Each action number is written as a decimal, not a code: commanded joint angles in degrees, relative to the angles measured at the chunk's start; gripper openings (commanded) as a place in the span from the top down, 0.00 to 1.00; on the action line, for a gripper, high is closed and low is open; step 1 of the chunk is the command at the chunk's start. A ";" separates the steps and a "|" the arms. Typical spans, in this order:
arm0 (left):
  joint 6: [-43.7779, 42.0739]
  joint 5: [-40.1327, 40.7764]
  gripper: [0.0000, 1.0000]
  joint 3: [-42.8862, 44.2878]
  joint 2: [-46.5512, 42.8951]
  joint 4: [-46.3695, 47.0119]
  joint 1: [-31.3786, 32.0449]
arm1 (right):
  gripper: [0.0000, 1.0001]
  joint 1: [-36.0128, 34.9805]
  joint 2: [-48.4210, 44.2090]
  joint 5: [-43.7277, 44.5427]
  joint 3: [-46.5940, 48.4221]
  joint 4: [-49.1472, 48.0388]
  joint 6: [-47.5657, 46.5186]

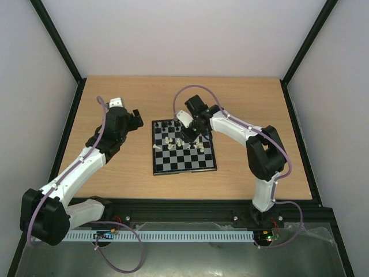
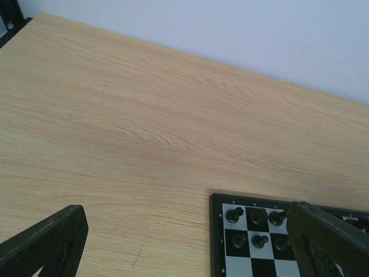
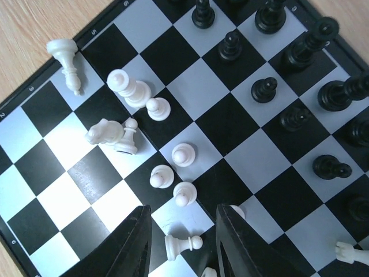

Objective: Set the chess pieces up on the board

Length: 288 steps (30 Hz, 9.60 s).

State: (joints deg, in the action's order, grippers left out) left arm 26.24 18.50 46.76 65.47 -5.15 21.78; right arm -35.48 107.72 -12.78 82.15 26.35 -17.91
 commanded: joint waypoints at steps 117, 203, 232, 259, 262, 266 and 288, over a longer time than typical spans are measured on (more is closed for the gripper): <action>-8.99 -16.22 0.78 10.64 30.09 -28.60 5.01 | 0.67 10.17 -23.18 -14.44 -28.10 -10.13 5.38; -16.22 -18.33 0.68 17.44 27.26 -31.28 27.49 | 0.64 13.67 -21.73 -8.74 -27.51 -11.74 8.76; -14.40 -17.90 0.20 1.67 0.41 0.31 8.68 | 0.67 13.68 -8.14 -2.23 -4.86 5.39 -42.55; -14.60 -17.41 0.20 2.04 3.34 -0.31 8.67 | 0.66 13.06 4.98 1.48 1.33 4.20 -46.42; -14.56 -17.44 0.20 2.02 3.52 -0.30 8.62 | 0.66 12.99 5.38 1.33 1.27 3.73 -46.46; -14.59 -17.60 0.20 2.10 3.93 -0.37 8.60 | 0.65 12.90 5.70 1.46 1.21 2.58 -46.42; -14.47 -18.80 0.20 2.54 5.43 -0.80 8.39 | 0.62 12.37 8.68 2.76 2.42 -0.09 -46.02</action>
State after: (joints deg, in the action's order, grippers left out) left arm 11.60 0.21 48.80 70.50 -6.59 30.50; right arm -22.76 114.98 -10.37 83.11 25.54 -63.88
